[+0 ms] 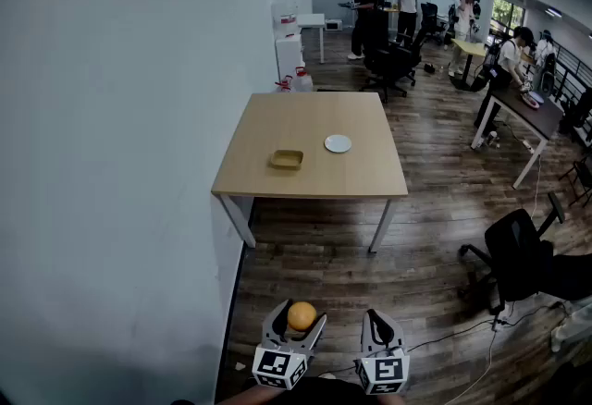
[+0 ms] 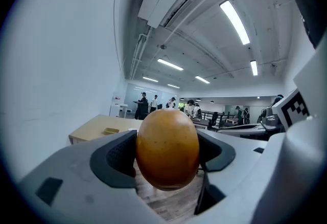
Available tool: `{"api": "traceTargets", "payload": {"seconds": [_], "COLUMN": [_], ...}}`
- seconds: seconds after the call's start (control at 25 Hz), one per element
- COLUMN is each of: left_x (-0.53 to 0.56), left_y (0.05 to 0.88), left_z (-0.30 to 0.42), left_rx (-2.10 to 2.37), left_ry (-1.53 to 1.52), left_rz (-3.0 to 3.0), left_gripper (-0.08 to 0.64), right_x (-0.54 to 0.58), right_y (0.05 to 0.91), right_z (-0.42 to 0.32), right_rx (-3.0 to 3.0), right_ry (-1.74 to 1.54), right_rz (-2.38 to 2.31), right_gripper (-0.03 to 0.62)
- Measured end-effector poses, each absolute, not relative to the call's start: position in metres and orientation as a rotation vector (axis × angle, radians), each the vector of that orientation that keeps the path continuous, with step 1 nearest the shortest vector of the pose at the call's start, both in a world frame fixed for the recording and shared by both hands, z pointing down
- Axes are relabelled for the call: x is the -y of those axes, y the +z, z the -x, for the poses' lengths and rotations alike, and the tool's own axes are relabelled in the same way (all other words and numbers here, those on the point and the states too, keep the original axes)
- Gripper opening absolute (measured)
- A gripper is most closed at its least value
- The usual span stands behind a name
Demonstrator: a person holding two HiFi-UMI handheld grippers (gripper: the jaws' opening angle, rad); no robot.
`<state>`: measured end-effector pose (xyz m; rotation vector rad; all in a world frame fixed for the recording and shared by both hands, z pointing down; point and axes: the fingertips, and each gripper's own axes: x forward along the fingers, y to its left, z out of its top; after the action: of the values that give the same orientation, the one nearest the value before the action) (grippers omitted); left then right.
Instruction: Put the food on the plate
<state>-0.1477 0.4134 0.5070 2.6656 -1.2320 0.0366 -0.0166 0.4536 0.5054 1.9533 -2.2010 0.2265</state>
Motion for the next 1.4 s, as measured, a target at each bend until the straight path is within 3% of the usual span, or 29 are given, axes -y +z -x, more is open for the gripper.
{"api": "traceTargets", "payload": {"seconds": [0.72, 1.4], "left_x": [-0.38, -0.171], "left_y": [0.521, 0.527], "left_z": [0.118, 0.076], "left_rx": [1.18, 0.943], "left_ry": [0.049, 0.078], "left_rz": [-2.705, -2.719], "left_gripper": [0.314, 0.314], "right_x": [-0.425, -0.22], "right_y": [0.513, 0.516], "right_z": [0.006, -0.02], "right_rx": [2.325, 2.21], "right_ry": [0.219, 0.289], "right_rz": [-1.91, -1.969], "right_gripper": [0.06, 0.06]}}
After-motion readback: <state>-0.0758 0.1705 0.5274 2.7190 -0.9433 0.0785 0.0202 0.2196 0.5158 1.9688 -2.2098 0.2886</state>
